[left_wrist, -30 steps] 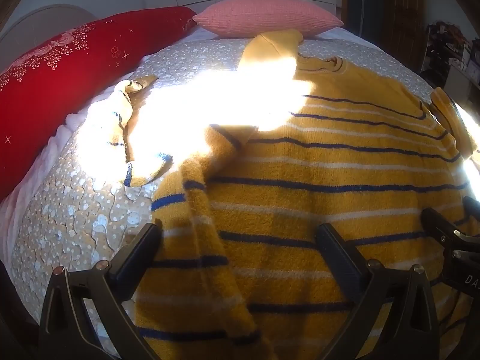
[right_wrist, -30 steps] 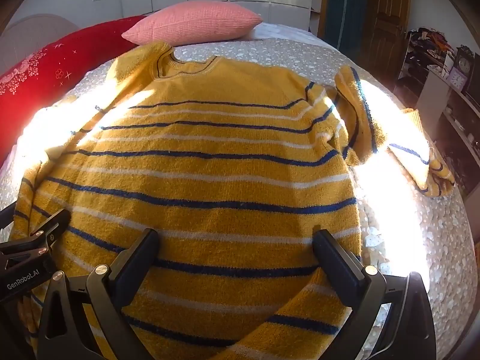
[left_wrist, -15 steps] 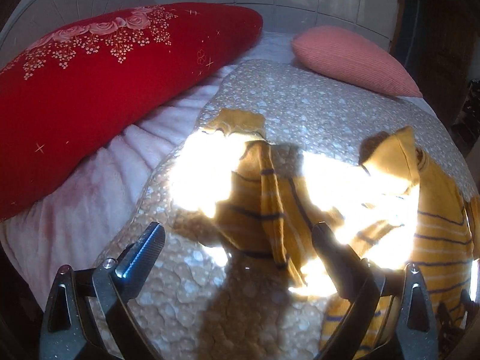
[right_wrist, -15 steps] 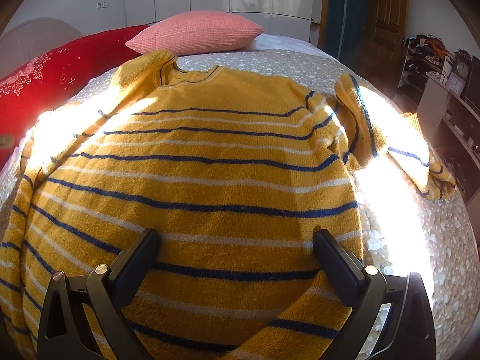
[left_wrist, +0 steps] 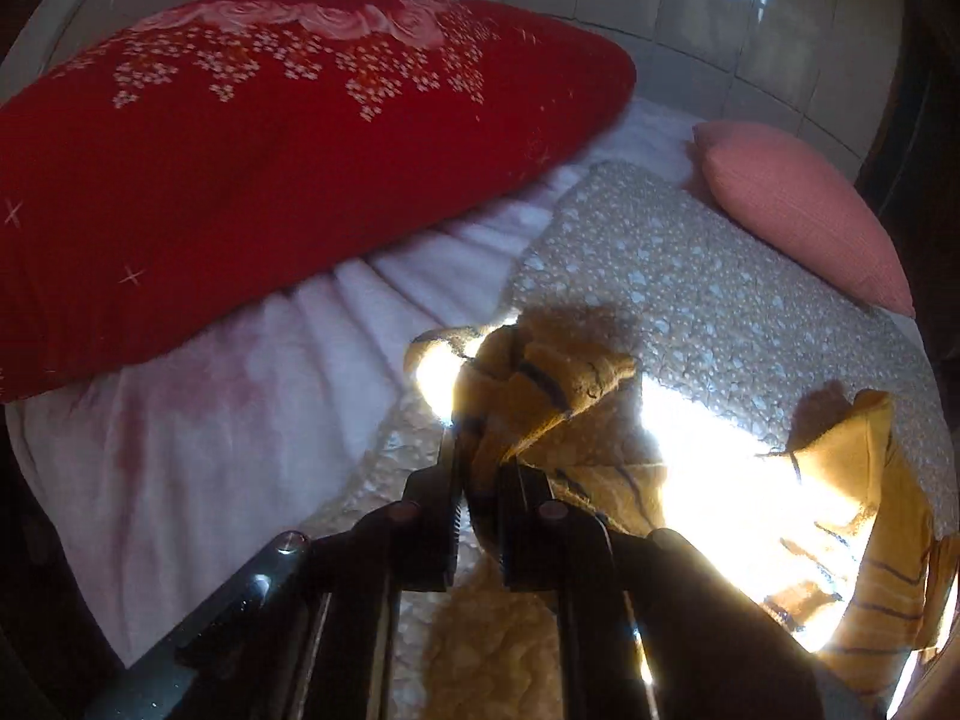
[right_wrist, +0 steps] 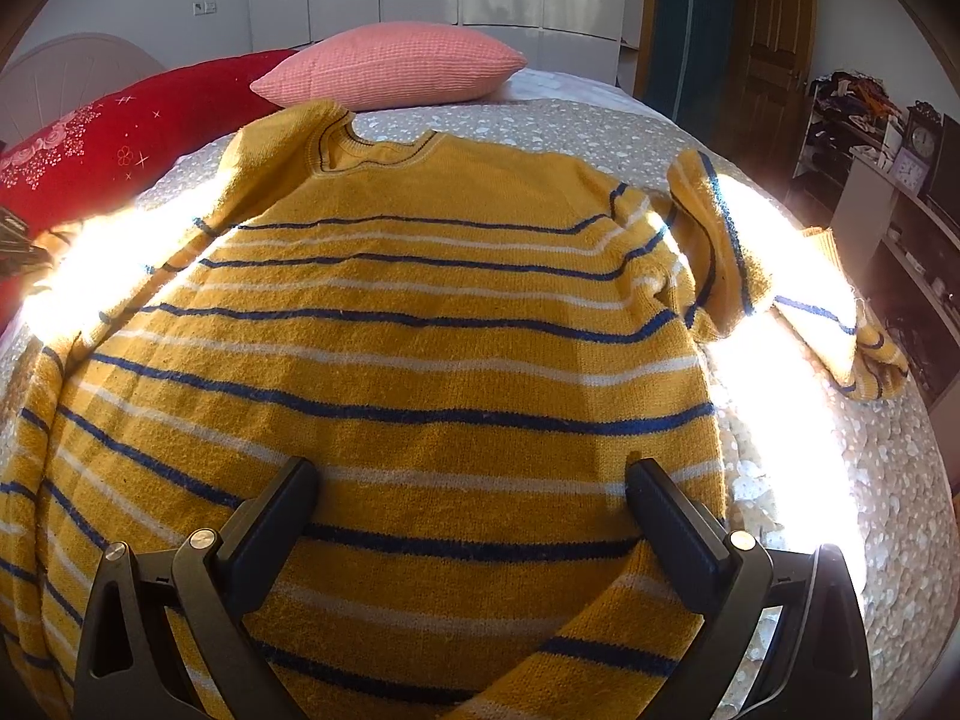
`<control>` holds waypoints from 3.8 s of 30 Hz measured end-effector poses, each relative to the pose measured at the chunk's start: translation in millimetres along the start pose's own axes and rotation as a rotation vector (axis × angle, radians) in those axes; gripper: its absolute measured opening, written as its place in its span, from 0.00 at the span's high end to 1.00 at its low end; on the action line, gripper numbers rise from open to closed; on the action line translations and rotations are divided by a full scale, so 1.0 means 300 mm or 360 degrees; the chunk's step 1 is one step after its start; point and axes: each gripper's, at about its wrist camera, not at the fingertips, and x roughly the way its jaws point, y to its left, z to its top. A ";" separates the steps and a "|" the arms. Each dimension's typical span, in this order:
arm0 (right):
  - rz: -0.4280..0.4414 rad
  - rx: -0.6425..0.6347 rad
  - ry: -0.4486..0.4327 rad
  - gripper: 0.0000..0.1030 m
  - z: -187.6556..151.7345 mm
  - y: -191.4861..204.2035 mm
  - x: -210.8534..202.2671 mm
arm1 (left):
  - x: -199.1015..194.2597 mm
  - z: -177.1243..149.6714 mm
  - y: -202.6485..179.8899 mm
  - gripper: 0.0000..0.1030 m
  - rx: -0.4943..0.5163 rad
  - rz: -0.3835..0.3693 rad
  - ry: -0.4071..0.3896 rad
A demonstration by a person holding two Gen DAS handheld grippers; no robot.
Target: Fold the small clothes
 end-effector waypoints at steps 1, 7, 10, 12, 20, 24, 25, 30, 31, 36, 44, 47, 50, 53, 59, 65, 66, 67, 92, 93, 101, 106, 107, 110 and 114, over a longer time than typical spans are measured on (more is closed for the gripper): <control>-0.0002 0.0000 -0.0011 0.00 0.000 -0.001 0.000 | -0.063 -0.011 0.047 0.91 -0.0034 0.0021 -0.0047; 0.0026 0.0025 -0.0033 0.00 0.000 -0.007 -0.002 | -0.320 -0.175 0.273 0.81 -0.0192 0.0070 -0.0192; 0.0042 0.0039 -0.0010 0.00 0.007 -0.010 0.003 | -0.343 -0.286 0.291 0.69 -0.0129 0.0290 -0.0209; 0.0042 0.0040 0.0017 0.00 0.013 -0.010 0.007 | -0.350 -0.348 0.301 0.66 -0.0106 0.0288 -0.0169; 0.0076 0.0067 0.0045 0.04 0.026 -0.024 -0.022 | -0.478 -0.489 0.182 0.41 -0.0029 -0.0076 -0.0086; 0.0191 0.0365 -0.0107 0.18 0.000 -0.223 -0.129 | -0.513 -0.504 0.064 0.33 0.0074 -0.0207 -0.0083; 0.0151 0.0462 -0.0123 0.17 -0.004 -0.296 -0.145 | -0.519 -0.511 0.037 0.31 0.0100 -0.0219 -0.0086; -0.0264 0.0484 -0.0108 0.15 0.034 -0.587 -0.143 | -0.519 -0.546 -0.079 0.31 0.0232 -0.0272 -0.0064; -0.0313 0.0385 -0.0089 0.15 0.051 -0.604 -0.122 | -0.516 -0.556 -0.099 0.31 0.0254 -0.0279 -0.0049; -0.0367 0.0080 -0.0206 0.16 0.134 -0.634 -0.061 | -0.516 -0.591 -0.161 0.31 0.0321 -0.0303 -0.0004; -0.0232 0.0183 -0.0039 0.88 0.224 -0.716 0.079 | -0.527 -0.609 -0.187 0.31 0.0341 -0.0315 0.0038; -0.0203 0.0532 -0.0172 0.89 0.191 -0.874 -0.054 | -0.511 -0.612 -0.174 0.31 0.0359 -0.0300 0.0049; -0.0314 0.0838 -0.0231 0.92 0.101 -1.024 -0.208 | -0.469 -0.618 -0.154 0.31 0.0328 -0.0319 0.0118; -0.0534 0.1002 -0.0198 0.92 -0.043 -1.128 -0.316 | -0.421 -0.630 -0.135 0.31 0.0261 -0.0375 0.0189; -0.0729 0.1107 -0.0111 0.91 -0.281 -1.207 -0.456 | -0.325 -0.673 -0.133 0.31 0.0235 -0.0471 0.0351; -0.0258 0.0981 -0.0220 0.73 -0.350 -0.993 -0.573 | -0.312 -0.739 -0.206 0.25 0.0370 -0.0539 0.0364; -0.0157 0.0921 -0.0226 0.62 -0.347 -0.934 -0.579 | -0.318 -0.745 -0.221 0.25 0.0387 -0.0579 0.0374; -0.0050 0.0858 -0.0223 0.53 -0.342 -0.870 -0.579 | -0.324 -0.752 -0.234 0.28 0.0398 -0.0602 0.0380; 0.0649 0.0437 0.0095 0.86 -0.310 -0.207 -0.379 | -0.565 -0.650 0.077 0.45 0.0197 -0.0361 0.0054; 0.0622 0.0450 0.0071 0.88 -0.327 -0.241 -0.400 | -0.580 -0.647 0.058 0.44 0.0223 -0.0361 0.0032; 0.0307 0.0665 0.0070 0.97 -0.531 -0.519 -0.489 | -0.642 -0.675 -0.081 0.23 0.0321 -0.0530 -0.0030; 0.0024 0.0908 -0.0416 0.00 -0.555 -0.703 -0.653 | -0.685 -0.687 -0.187 0.16 0.0404 -0.0524 -0.0063; -0.0003 0.0973 -0.0472 0.01 -0.552 -0.739 -0.665 | -0.687 -0.689 -0.210 0.16 0.0429 -0.0522 -0.0052; 0.0170 0.1044 -0.0365 0.07 -0.469 -0.827 -0.610 | -0.694 -0.706 -0.261 0.16 0.0512 -0.0558 -0.0035; 0.0269 0.1083 -0.0308 0.35 -0.339 -0.917 -0.484 | -0.694 -0.730 -0.315 0.16 0.0611 -0.0552 -0.0052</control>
